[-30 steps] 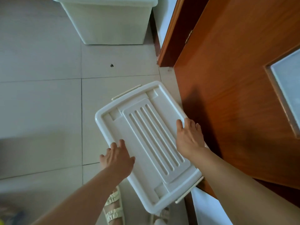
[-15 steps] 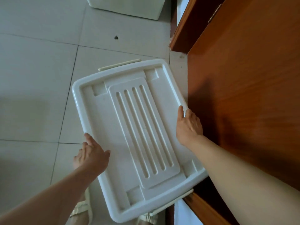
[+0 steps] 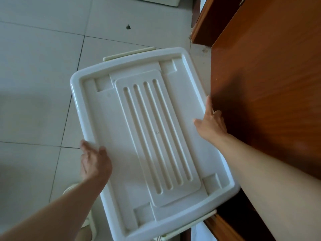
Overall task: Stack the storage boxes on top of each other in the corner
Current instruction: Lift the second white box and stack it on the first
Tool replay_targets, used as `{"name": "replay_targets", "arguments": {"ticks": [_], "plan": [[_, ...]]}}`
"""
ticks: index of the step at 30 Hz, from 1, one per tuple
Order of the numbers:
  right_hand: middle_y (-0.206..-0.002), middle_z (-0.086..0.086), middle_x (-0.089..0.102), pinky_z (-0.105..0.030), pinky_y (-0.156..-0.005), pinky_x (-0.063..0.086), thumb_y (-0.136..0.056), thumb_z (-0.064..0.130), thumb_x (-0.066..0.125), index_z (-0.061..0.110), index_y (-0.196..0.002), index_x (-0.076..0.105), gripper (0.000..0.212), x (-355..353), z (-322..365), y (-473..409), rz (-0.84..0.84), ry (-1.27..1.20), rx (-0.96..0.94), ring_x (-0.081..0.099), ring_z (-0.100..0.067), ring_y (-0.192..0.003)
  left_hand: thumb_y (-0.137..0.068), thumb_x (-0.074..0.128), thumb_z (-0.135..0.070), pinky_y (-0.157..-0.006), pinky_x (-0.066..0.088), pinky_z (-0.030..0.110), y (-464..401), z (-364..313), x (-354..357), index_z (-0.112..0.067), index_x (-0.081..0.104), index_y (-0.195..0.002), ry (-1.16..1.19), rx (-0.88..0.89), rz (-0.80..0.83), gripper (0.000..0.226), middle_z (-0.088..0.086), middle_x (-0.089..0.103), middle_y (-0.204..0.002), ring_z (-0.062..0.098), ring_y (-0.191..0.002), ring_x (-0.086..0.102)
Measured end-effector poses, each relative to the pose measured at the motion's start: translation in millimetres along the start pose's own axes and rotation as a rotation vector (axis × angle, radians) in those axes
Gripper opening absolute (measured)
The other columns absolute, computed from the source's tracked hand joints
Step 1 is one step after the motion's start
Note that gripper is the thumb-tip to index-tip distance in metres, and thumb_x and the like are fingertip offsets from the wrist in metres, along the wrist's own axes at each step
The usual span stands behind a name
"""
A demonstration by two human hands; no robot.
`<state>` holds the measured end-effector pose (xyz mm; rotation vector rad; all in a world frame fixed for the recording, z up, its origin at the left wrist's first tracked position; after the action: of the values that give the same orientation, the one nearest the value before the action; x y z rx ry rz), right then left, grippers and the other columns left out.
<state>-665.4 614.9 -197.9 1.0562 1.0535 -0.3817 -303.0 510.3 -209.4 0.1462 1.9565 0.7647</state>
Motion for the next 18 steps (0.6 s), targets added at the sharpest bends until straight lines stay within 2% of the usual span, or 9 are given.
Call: {"name": "replay_targets", "arguments": {"ticks": [7,12,18], "plan": [[-0.136,-0.032,0.031,-0.047,-0.102,0.034,-0.087,0.044,0.054,0.032,-0.147,-0.016,0.093,3,4,9,0.057,-0.055,0.058,0.041,-0.046,-0.119,-0.098,0.038,-0.028,-0.108,0.028,0.045,-17,-7,-18,-0.019,0.009,-0.150,-0.045,0.076,0.000,0.060,0.027,0.039,-0.142,0.044,-0.129,0.038],[-0.134,-0.035,0.035,-0.042,-0.096,0.038,-0.086,0.047,0.052,0.029,-0.147,-0.016,0.093,21,15,28,0.046,-0.118,0.105,0.043,-0.045,-0.119,-0.097,0.042,-0.027,-0.098,0.037,0.049,-54,-24,-48,-0.021,0.017,-0.146,-0.109,0.164,-0.023,0.055,0.032,0.047,-0.131,0.047,-0.119,0.046],[-0.133,-0.033,0.039,-0.040,-0.091,0.040,-0.084,0.053,0.054,0.031,-0.146,-0.019,0.098,41,26,47,0.044,-0.194,0.143,0.049,-0.044,-0.113,-0.096,0.045,-0.028,-0.097,0.037,0.047,-88,-31,-72,-0.023,0.019,-0.147,-0.149,0.237,0.008,0.057,0.031,0.049,-0.130,0.047,-0.118,0.047]]}}
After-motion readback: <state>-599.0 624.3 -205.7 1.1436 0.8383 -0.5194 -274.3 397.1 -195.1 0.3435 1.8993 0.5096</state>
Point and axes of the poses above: each hand's wrist, its own y-axis away from the middle knuckle, its own x-axis out of the palm, z = x × y, the point moved 8 cm from there along -y, towards the middle knuckle
